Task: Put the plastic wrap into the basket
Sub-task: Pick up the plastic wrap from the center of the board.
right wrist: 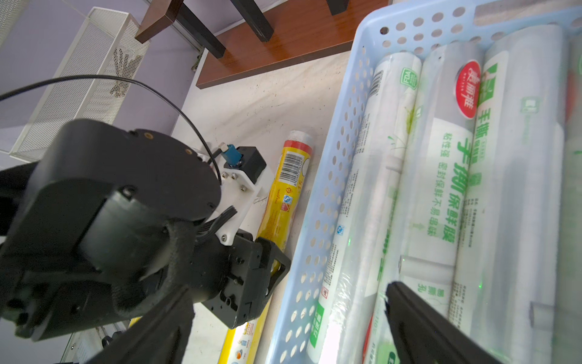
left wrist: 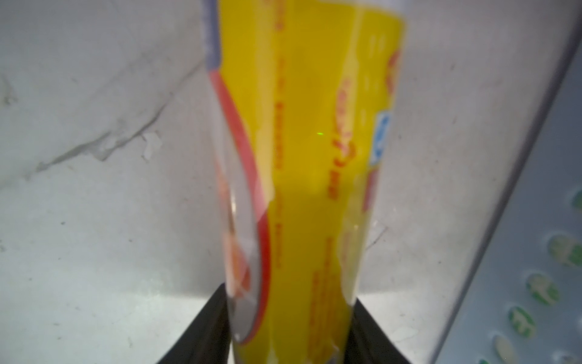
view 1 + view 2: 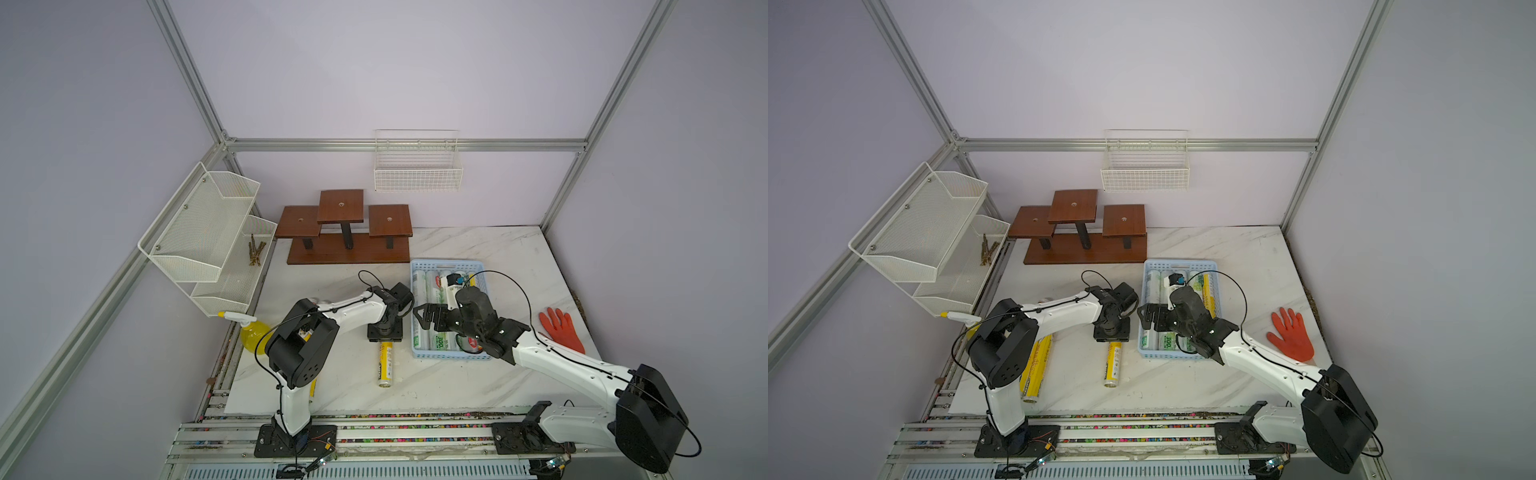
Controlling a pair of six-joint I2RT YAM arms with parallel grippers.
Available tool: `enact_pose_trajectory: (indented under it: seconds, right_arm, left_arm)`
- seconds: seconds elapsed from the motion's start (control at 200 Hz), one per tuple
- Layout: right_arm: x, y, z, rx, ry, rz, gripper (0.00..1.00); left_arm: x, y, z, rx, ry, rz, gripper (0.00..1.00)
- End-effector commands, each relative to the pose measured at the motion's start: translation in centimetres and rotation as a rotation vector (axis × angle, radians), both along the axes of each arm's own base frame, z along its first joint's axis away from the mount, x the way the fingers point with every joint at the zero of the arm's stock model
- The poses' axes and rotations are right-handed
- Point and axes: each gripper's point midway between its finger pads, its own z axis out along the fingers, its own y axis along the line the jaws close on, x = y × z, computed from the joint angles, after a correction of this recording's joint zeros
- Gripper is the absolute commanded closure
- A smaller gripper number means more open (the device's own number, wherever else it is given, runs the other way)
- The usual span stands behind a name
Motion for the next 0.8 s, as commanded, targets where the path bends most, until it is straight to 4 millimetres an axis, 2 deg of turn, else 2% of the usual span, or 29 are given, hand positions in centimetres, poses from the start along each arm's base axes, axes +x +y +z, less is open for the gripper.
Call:
enact_pose_trajectory:
  seconds: [0.0, 0.105, 0.215, 0.38, 0.445, 0.575, 0.695, 0.795]
  right_arm:
    - [-0.1, -0.5, -1.0, -0.026, 0.020, -0.017, 0.01]
    - [-0.1, -0.7, -0.9, -0.032, 0.014, -0.027, 0.01]
    - [0.0, -1.1, -0.5, -0.040, 0.000, -0.043, 0.01]
    - [0.3, -2.5, 0.9, -0.048, -0.053, -0.105, 0.01]
    - [0.4, -3.4, 1.6, -0.053, -0.082, -0.143, 0.01]
    - [0.7, -5.7, 3.2, -0.065, -0.136, -0.232, 0.01]
    - [1.0, -8.3, 4.0, -0.069, -0.152, -0.314, 0.01]
    - [1.3, -10.1, 4.2, -0.080, -0.152, -0.359, 0.01]
  left_arm:
    - [-0.7, 0.7, -1.0, 0.040, 0.028, 0.010, 0.52]
    - [-0.8, 1.0, -0.9, 0.047, 0.021, 0.029, 0.61]
    - [-0.1, 1.2, 0.5, 0.046, -0.032, 0.049, 0.68]
    - [1.6, 1.7, 4.9, 0.015, -0.178, 0.092, 0.73]
    - [2.3, 1.2, 7.0, -0.026, -0.232, 0.090, 0.73]
    - [3.9, -1.3, 11.0, -0.178, -0.330, 0.056, 0.74]
    - [5.2, -5.4, 14.2, -0.384, -0.386, 0.013, 0.75]
    - [6.0, -8.6, 16.0, -0.527, -0.395, -0.007, 0.77]
